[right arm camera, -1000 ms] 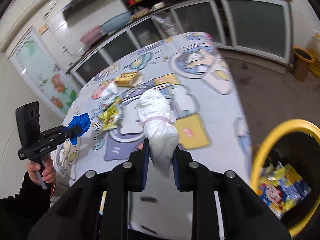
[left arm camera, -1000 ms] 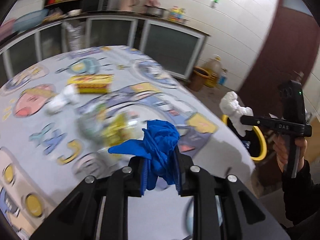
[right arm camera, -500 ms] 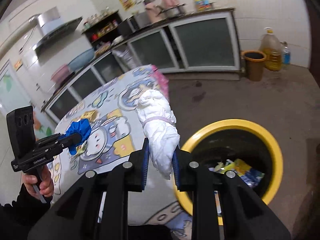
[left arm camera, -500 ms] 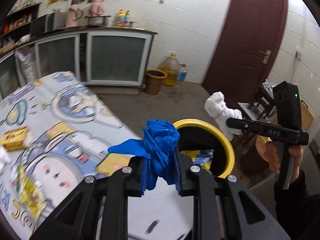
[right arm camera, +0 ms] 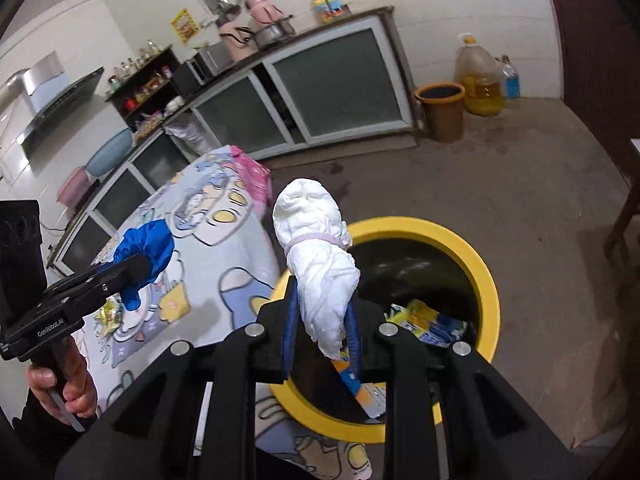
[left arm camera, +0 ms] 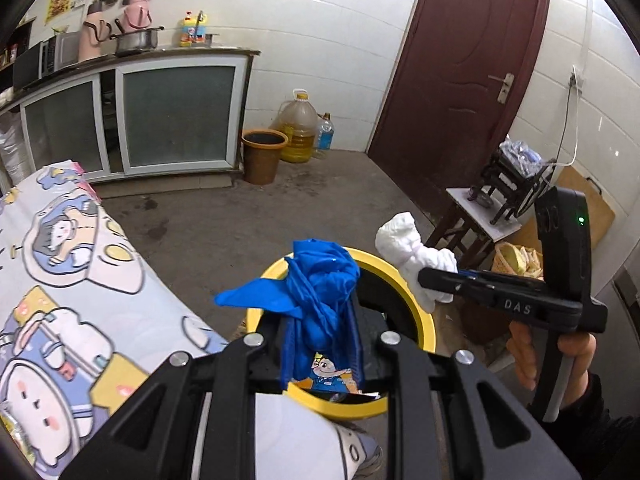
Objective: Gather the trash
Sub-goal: 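Open both tools to drop the glove and cloth bundle into the bin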
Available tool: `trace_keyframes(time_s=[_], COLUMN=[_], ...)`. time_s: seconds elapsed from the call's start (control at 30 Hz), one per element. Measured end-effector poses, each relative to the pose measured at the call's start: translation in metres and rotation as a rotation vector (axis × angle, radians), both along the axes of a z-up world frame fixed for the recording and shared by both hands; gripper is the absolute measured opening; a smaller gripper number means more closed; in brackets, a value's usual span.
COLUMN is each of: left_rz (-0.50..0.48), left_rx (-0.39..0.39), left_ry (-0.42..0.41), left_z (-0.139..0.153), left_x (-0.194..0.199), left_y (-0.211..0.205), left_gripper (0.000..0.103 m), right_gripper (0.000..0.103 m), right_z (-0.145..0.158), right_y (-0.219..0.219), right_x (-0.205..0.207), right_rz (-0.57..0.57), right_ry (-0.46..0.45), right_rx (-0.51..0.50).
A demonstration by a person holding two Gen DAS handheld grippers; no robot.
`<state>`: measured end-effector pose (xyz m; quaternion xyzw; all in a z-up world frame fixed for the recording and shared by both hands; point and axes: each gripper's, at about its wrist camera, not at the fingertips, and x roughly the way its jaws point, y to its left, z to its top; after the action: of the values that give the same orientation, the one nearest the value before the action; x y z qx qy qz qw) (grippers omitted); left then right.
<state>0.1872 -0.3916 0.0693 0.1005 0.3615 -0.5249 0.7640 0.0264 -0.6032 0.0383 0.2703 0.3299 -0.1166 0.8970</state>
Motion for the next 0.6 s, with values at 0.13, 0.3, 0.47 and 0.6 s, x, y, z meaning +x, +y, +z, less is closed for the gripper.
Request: trace_keyframes(time_s=[0.13, 0.3, 0.47, 0.6], left_rz=[-0.021, -0.026, -0.016, -0.003], left_rx=[0.027, 0.059, 0.096, 0.090], left_ry=[0.031, 0.087, 0.147, 0.173], left_z=[-0.020, -0.048, -0.074, -0.082], left_x=[-0.004, -0.002, 0.002, 0.004], left_y=[-0.024, -0.049, -0.065, -0.065], left_gripper=[0.020, 0.020, 0.024, 0.060], right_gripper=[0.021, 0.021, 0.023, 0.033], right_z=[-0.020, -0.050, -0.075, -0.080], right_y=[-0.006, -0.024, -0.035, -0.035], right_x=[-0.002, -0.006, -0.001, -0.001], right_rz=[-0.029, -0.077, -0.086, -0.095], right_ry=[0.036, 0.085, 0.148, 0.163], right_rx=[0.018, 0.071, 0.139, 0.162])
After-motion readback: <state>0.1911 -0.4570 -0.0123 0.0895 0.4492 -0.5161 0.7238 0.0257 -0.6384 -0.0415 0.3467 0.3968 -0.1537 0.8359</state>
